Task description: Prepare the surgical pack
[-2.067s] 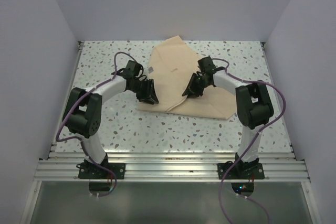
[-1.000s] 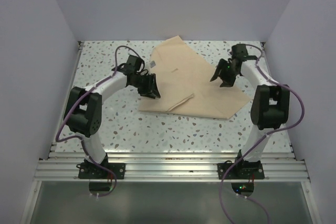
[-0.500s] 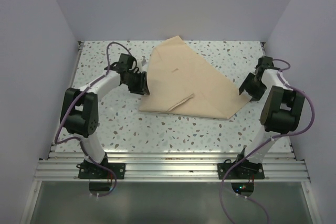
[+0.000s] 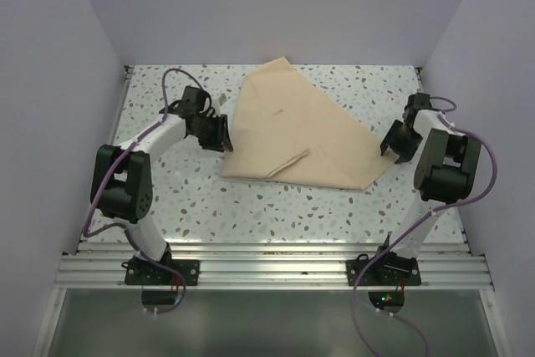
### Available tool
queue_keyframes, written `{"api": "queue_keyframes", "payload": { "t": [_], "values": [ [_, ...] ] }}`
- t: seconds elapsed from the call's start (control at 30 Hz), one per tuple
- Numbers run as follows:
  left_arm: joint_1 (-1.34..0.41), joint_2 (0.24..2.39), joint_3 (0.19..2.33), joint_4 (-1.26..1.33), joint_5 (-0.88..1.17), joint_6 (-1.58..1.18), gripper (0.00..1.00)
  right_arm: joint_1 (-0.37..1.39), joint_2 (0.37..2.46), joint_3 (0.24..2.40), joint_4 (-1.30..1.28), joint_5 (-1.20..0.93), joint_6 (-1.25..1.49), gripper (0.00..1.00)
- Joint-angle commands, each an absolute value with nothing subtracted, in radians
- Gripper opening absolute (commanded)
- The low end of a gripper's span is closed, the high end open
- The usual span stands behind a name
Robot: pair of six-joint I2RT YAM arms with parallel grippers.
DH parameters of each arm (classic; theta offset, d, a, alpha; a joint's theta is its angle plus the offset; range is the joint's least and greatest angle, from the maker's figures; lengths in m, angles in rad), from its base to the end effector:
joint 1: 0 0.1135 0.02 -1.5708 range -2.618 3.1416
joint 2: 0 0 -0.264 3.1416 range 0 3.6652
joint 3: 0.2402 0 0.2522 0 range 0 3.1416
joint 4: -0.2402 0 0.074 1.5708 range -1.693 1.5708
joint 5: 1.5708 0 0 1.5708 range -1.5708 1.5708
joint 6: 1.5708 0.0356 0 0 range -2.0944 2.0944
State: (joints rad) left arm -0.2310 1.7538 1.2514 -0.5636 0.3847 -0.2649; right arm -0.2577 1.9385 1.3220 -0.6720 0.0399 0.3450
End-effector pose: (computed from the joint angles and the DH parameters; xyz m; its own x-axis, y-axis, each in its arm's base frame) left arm 0.3507 -0.0962 0.2141 -0.9241 -0.0319 -0.3808 0.1523 0.8832 -0.4436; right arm 0.3671 -0.0982 0.1619 -0.7842 0.5562 -0.2751 0.5639 0.8238 0.0581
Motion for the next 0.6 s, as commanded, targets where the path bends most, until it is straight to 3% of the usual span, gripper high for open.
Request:
{"api": "queue_keyframes", "payload": {
  "t": [0.0, 0.27, 0.4, 0.43, 0.57],
  "values": [
    [-0.224, 1.706, 1.241, -0.564, 0.385, -0.241, 0.41, -0.271, 2.006, 1.341, -0.621, 0.060, 0.316, 0.56],
    [-0.224, 1.706, 1.243, -0.571, 0.393, -0.247, 0.41, -0.278, 2.034, 1.371, -0.620, 0.051, 0.299, 0.50],
    [-0.224, 1.706, 1.250, -0.577, 0.382, -0.247, 0.41, -0.278, 2.054, 1.413, -0.641, 0.012, 0.281, 0.26],
    [-0.224, 1.707, 1.255, -0.578, 0.382, -0.248, 0.41, -0.278, 2.048, 1.417, -0.643, 0.006, 0.279, 0.14],
    [-0.222, 1.721, 1.288, -0.589, 0.387, -0.256, 0.41, -0.272, 1.968, 1.407, -0.632, -0.073, 0.311, 0.05]
  ]
}}
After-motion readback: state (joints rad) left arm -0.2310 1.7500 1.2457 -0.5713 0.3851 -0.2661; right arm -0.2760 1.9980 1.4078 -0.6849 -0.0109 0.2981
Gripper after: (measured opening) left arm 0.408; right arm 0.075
